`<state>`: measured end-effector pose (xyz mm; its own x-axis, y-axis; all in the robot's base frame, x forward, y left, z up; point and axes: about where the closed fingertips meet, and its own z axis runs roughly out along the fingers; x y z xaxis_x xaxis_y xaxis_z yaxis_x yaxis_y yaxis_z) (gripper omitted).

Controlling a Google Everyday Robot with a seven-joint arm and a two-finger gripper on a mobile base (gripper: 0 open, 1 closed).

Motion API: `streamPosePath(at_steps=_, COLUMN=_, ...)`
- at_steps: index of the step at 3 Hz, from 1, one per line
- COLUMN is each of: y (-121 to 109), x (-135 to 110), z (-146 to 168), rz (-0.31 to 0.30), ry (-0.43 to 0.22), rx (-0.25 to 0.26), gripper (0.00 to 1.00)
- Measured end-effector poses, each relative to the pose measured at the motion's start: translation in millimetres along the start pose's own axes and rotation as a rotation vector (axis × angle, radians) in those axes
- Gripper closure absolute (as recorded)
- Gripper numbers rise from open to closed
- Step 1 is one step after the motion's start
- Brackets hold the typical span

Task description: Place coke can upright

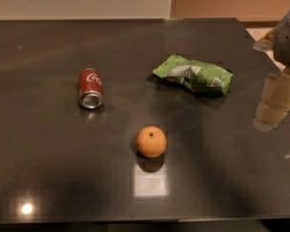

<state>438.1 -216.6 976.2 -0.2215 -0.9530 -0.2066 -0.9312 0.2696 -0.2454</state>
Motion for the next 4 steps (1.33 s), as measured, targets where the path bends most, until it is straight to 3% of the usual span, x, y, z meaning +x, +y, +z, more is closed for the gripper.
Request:
streamPosePath(at_steps=1, y=-0.9, x=-3.5, z=-2.3, rz=-0.003, ry=0.005, rx=0.002, gripper=0.00)
streamPosePath(at_steps=2, y=-4.3, x=-19.1, z=5.2, rz=-0.028, ry=0.022, rx=-0.072, gripper=0.00)
streamPosePath(at_steps=4, y=-35.8, x=-96.5, z=59.9, rz=-0.025, ry=0.043, rx=-0.198, gripper=0.00)
